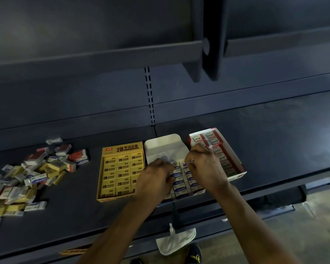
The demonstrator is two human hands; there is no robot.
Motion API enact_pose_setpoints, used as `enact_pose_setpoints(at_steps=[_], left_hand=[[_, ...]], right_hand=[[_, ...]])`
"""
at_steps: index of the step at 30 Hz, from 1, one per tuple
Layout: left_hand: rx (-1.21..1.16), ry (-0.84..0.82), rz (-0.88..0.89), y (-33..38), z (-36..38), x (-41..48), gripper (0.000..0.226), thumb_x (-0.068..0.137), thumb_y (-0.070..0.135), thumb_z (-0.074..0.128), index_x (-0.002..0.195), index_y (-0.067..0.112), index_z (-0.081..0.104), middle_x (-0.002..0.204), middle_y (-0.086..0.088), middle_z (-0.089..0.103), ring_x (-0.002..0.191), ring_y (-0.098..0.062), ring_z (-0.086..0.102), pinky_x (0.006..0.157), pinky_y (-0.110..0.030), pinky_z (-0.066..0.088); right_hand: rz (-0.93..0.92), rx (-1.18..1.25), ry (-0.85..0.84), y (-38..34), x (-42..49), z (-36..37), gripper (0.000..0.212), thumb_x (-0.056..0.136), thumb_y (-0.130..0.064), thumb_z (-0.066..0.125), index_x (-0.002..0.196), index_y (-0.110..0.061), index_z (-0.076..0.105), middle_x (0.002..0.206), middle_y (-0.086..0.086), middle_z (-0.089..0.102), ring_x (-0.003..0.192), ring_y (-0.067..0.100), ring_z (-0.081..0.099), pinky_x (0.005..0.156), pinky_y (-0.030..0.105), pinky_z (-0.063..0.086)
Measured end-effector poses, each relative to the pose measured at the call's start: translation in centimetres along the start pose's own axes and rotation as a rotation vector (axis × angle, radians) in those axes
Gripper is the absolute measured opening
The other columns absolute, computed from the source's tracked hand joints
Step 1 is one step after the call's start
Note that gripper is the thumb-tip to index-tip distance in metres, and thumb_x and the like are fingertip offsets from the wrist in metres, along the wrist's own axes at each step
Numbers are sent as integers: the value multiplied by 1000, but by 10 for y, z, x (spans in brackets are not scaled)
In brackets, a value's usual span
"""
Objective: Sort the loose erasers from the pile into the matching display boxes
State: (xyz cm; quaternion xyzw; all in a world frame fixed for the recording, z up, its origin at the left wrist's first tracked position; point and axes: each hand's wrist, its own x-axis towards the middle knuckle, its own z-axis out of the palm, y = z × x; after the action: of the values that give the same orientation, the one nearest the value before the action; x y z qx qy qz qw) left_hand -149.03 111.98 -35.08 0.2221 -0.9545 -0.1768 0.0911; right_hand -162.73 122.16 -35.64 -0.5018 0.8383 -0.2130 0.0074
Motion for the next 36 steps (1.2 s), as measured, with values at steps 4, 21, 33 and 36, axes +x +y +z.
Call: enact_pose_setpoints(at_steps=[4, 21, 33, 36], left_hand=[[4, 6, -1, 0, 3, 1, 30, 90, 31, 57, 120, 24, 60, 127, 2, 52, 108, -14, 55, 89, -21, 42], [39, 49, 6, -2, 13, 3, 25, 70, 19, 79, 93, 16, 69, 97, -5, 64, 77, -20, 65, 66, -27, 52], [14, 114, 92, -1, 21, 5, 32, 57, 11, 87, 85, 16, 73, 85, -6, 66, 63, -22, 66, 54, -26, 54], [3, 133, 110, 5, 25, 9, 34, 59, 12, 85, 90, 18, 73, 85, -5, 67, 62, -21, 66, 53, -29, 55]], right_hand=[[-21, 1, -15, 1, 1, 0, 7, 75, -5, 71, 74, -9, 65, 90, 8, 61, 75, 22, 61, 62, 27, 52], [22, -46, -156, -1, 14, -16, 20, 85, -4, 54, 87, -11, 72, 100, 3, 64, 79, 18, 64, 67, 20, 47], [14, -77, -253, -6, 10, -19, 17, 85, -5, 57, 93, -7, 72, 112, 7, 53, 92, 22, 60, 77, 25, 50], [1, -77, -271, -6, 9, -21, 21, 89, -11, 54, 102, -8, 70, 117, 7, 51, 99, 20, 57, 85, 26, 50]])
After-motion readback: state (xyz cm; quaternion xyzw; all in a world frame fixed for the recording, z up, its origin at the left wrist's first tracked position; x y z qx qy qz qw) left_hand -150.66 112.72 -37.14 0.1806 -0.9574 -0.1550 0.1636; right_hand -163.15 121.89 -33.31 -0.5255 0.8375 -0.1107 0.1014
